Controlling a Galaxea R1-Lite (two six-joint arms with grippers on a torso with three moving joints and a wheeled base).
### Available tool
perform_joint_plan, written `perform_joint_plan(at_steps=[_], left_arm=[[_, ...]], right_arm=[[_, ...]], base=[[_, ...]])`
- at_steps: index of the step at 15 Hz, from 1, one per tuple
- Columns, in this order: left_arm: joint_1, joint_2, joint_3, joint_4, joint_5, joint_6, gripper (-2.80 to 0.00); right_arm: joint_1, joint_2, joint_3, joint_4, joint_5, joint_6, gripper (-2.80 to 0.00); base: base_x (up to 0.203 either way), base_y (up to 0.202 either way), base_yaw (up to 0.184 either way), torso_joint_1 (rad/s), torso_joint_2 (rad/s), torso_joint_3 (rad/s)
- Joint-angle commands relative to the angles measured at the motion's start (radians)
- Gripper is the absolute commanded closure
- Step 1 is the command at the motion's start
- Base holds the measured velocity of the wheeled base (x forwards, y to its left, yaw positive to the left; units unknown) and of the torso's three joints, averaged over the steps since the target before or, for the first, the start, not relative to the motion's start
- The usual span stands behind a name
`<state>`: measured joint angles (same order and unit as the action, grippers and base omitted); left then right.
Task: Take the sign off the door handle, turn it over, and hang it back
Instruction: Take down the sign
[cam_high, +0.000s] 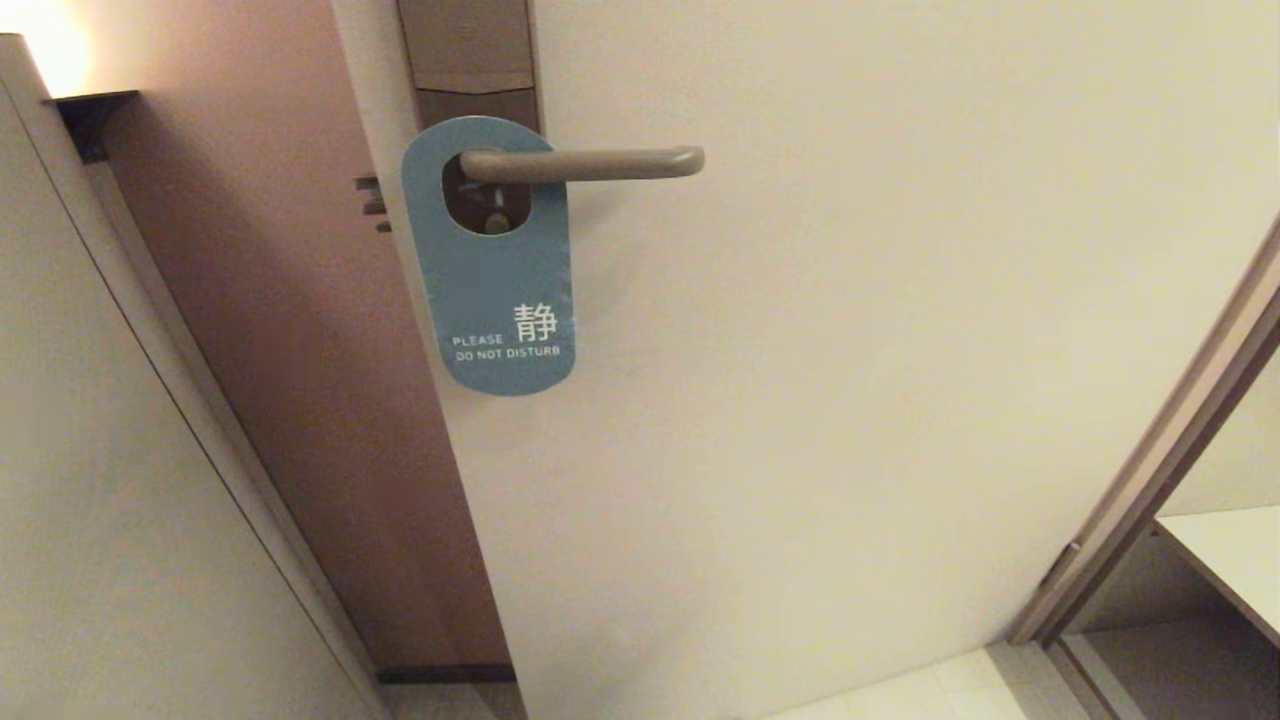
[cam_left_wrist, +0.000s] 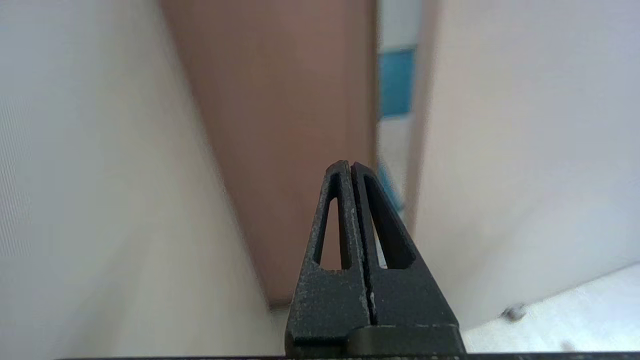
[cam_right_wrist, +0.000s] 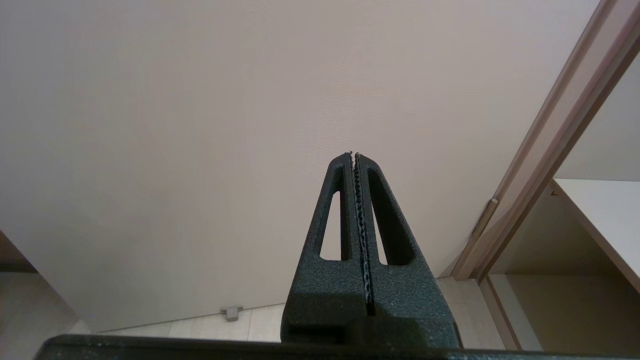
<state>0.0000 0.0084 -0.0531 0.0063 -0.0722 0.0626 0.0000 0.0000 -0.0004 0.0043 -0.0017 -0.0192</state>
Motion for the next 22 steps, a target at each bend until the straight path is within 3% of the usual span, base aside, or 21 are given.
perform_joint_plan(at_steps=[1,7,11,14,19,22], left_arm=[[-0.001,0.026,-0.038,0.013,-0.015,0.000,0.00],[-0.022,0.222,-0.141,0.012,-0.021,-0.005,0.00],[-0.133,0.361,-0.244,0.010,-0.020,-0.029,0.00],[-0.191,0.471,-0.322,0.009,-0.018,-0.094,0.00],[-0.199,0.699,-0.459,0.000,-0.023,-0.223,0.00],[-0.198,0.831,-0.516,-0.089,-0.093,-0.286,0.00]], right_arm=[[0.000,0.000,0.000,-0.001,0.000,-0.001,0.00],[0.000,0.000,0.000,0.000,0.000,-0.001,0.00],[0.000,0.000,0.000,0.000,0.000,-0.001,0.00],[0.000,0.000,0.000,0.000,0.000,-0.001,0.00],[0.000,0.000,0.000,0.000,0.000,-0.001,0.00],[0.000,0.000,0.000,0.000,0.000,-0.001,0.00]], base=[[0.000,0.000,0.000,0.000,0.00,0.000],[0.000,0.000,0.000,0.000,0.00,0.000],[0.000,0.000,0.000,0.000,0.00,0.000],[0.000,0.000,0.000,0.000,0.00,0.000],[0.000,0.000,0.000,0.000,0.00,0.000],[0.000,0.000,0.000,0.000,0.00,0.000]])
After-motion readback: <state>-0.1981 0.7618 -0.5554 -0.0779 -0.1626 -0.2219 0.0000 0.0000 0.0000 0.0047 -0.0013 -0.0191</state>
